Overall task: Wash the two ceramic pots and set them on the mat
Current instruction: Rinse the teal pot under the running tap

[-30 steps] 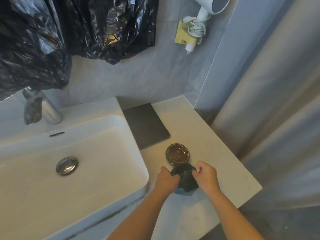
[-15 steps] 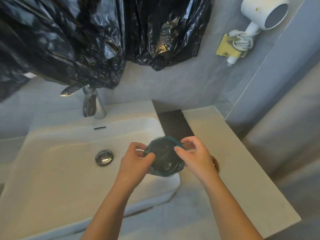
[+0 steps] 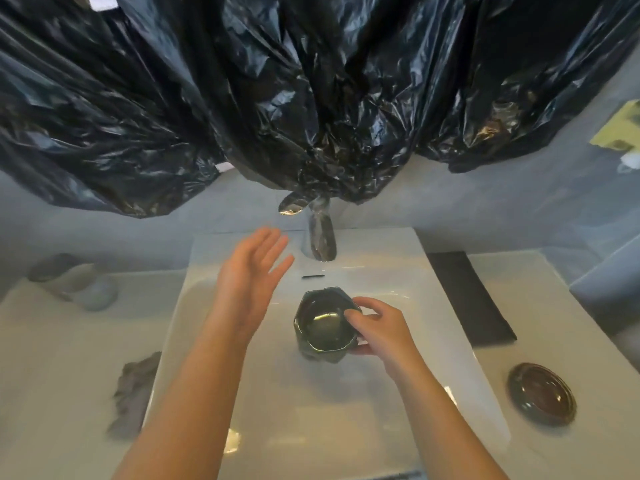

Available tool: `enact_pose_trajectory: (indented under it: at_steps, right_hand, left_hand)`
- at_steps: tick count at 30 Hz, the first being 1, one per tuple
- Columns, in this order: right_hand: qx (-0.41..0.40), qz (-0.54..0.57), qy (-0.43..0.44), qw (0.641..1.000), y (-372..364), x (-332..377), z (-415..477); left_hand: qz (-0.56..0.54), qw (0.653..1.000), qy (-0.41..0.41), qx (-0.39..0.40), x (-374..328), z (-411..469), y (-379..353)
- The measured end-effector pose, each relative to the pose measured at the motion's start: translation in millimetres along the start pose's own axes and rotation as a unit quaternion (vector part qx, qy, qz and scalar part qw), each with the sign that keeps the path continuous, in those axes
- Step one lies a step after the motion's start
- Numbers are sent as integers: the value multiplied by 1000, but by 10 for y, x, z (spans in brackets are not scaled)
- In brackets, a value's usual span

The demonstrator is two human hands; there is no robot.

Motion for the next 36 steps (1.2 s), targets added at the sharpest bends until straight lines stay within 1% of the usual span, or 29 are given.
enact_pose_trajectory:
  at_steps: [2, 4, 10, 17, 30, 32, 33, 34, 35, 36]
  right_hand:
    - [-12, 4, 2, 1000, -53, 25, 106]
    - [-22, 0, 5, 1000, -80, 72, 178]
    - [-26, -3, 15, 1000, -95, 134, 315]
    - [-22, -2, 22, 1000, -52, 116, 434]
    - [-4, 7, 22, 1000, -27, 55, 528]
    - [0, 13, 23, 1000, -32, 49, 517]
    - [0, 12, 23, 1000, -28, 45, 512]
    - [-2, 11, 22, 1000, -24, 38, 511]
    - [-5, 10, 23, 1000, -16, 29, 515]
    - [-7, 7, 22, 1000, -10, 10, 527]
  left_hand:
    - [-55, 998, 6, 25, -81, 122, -48]
    - [-85, 996, 10, 35, -122, 182, -89]
    - [-131, 989, 10, 62, -163, 213, -133]
    - [-133, 989, -5, 60, -161, 241, -186]
    - [-123, 989, -4, 88, -234, 307, -282]
    - [-87, 992, -22, 90, -187, 242, -224]
    - [-32, 995, -41, 80, -107, 171, -159]
    - [59, 994, -69, 57, 11, 86, -56]
    - [184, 978, -98, 28, 149, -3, 66]
    - [318, 941, -116, 14, 300, -84, 193]
Point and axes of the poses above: each hand's wrist, its own z-axis towards the middle knuckle, its own y-axis out of the back of the hand, x = y × z, the point moved 1 cm from there along z, towards the middle knuckle, and after that the axes turned 12 degrees about x, right-handed, at the moved point
